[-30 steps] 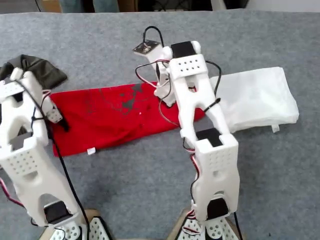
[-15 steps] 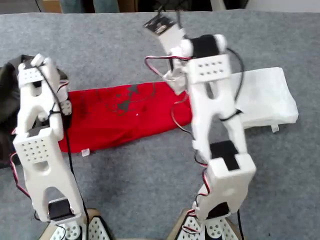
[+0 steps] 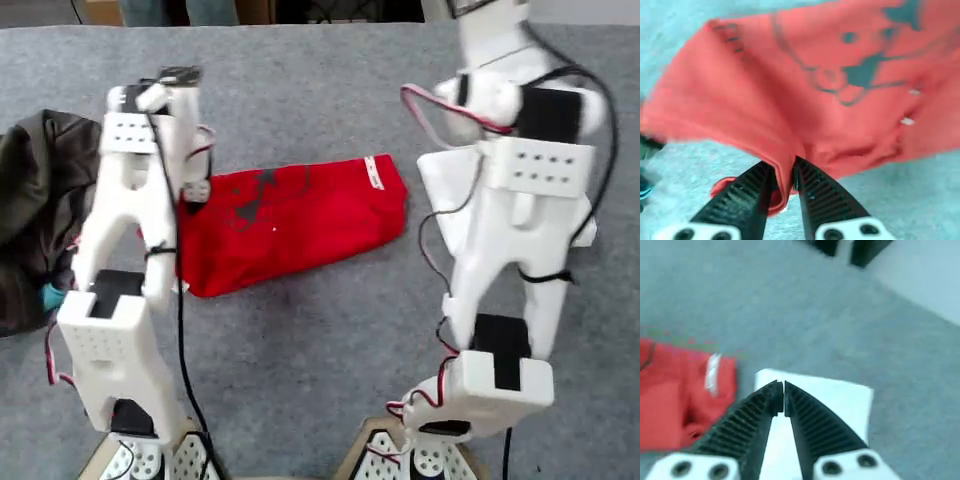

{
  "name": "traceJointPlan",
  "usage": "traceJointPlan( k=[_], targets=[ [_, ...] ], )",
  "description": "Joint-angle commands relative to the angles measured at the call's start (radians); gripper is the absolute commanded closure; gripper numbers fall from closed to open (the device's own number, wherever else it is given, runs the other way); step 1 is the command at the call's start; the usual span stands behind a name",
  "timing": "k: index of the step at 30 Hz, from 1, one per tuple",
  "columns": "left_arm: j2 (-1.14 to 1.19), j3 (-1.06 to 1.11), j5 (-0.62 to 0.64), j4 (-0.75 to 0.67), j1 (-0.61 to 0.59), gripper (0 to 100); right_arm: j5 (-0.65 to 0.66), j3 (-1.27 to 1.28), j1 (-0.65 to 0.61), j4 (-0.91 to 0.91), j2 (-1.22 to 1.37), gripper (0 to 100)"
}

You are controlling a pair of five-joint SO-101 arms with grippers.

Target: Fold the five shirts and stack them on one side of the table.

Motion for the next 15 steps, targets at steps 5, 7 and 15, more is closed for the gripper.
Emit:
traceJointPlan(
  k=[5,7,15],
  targets=[
    [-0.068,-0.142,0.046,-0.049,0.24,97,-0.002,0.022,0.212,-0.199,-0.045,98.4],
    [-0.066,-0.179,0.089,-0.083,0.298,97,-0.002,0.045,0.27,-0.232,-0.045,98.4],
    [0.015,-0.197,0.104,-0.287,0.49,97,-0.002,0.097,0.417,-0.347,-0.045,98.4]
  ],
)
